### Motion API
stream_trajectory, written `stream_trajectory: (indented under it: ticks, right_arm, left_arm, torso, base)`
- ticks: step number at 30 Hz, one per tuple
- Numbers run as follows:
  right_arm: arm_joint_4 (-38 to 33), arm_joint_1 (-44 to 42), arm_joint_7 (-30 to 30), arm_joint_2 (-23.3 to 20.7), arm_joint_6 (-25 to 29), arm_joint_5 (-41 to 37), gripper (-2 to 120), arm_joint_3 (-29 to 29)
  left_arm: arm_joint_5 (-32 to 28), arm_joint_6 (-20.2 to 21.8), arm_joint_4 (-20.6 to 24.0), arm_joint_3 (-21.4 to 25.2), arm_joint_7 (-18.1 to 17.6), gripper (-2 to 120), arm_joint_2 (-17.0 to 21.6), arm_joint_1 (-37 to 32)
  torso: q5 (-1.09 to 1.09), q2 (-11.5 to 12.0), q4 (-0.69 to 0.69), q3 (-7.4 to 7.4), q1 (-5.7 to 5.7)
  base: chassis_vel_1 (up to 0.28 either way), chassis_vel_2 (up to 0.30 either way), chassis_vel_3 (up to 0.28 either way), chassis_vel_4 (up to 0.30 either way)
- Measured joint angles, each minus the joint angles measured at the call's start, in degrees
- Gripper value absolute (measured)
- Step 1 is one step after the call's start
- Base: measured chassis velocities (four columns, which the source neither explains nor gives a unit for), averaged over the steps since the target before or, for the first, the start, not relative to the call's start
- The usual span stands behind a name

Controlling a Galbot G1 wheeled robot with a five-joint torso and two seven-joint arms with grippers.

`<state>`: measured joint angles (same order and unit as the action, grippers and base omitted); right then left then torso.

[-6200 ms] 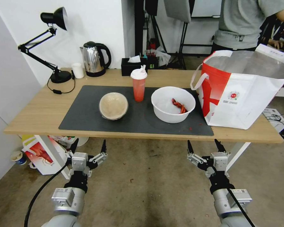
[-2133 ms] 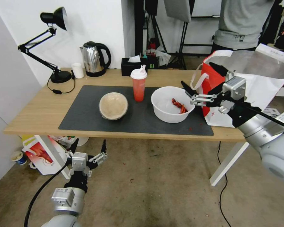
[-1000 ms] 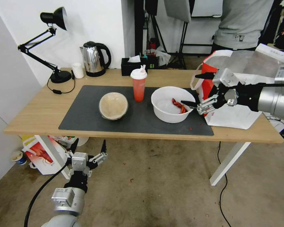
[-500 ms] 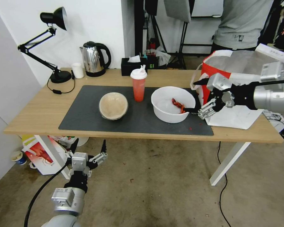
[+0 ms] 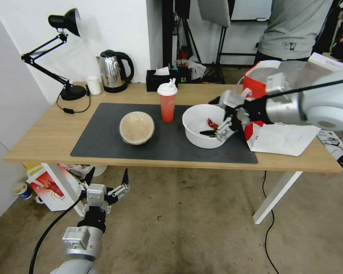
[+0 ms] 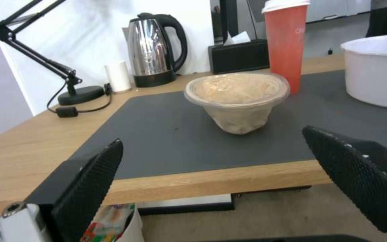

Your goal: Pick up the trash from the table and place it into the takeout bag.

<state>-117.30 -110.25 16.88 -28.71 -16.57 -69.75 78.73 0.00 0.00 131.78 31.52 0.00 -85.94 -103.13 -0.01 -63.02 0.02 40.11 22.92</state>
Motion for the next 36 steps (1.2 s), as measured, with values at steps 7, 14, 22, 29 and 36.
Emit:
stream_trajectory:
  ticks: [7, 14, 22, 29, 36]
  right_arm:
    - [0.6, -0.9, 0.2, -1.3, 0.0, -0.6, 100, -1.1]
    - [0.5, 2.2, 2.1, -1.2, -0.1, -1.4, 100, -6.1]
    - [-0.5, 7.9, 2.7, -0.7, -0.2, -2.3, 100, -12.5]
    - [-0.7, 11.5, 3.1, 0.5, -0.2, -2.6, 100, -16.6]
    - [-0.6, 14.0, 3.8, 1.2, -0.2, -2.7, 100, -19.8]
  left_arm:
    - [0.0, 0.0, 0.0, 0.0, 0.0, 100, 0.0, 0.0]
    - [0.0, 0.0, 0.0, 0.0, 0.0, 100, 0.0, 0.0]
    - [0.0, 0.0, 0.0, 0.0, 0.0, 100, 0.0, 0.0]
    - [0.0, 0.0, 0.0, 0.0, 0.0, 100, 0.0, 0.0]
    - [0.0, 0.0, 0.0, 0.0, 0.0, 100, 0.0, 0.0]
  torso:
    - [0.01, 0.0, -0.03, 0.0, -0.01]
    - [0.01, 0.0, -0.02, -0.01, -0.01]
    - [0.01, 0.0, -0.02, -0.01, -0.01]
    - [0.02, 0.0, -0.03, -0.01, -0.01]
    - [0.01, 0.0, -0.03, -0.01, -0.01]
  base:
    - [0.0, 0.0, 0.0, 0.0]
    - [0.0, 0.0, 0.0, 0.0]
    - [0.0, 0.0, 0.0, 0.0]
    - [0.0, 0.0, 0.0, 0.0]
    - [0.0, 0.0, 0.0, 0.0]
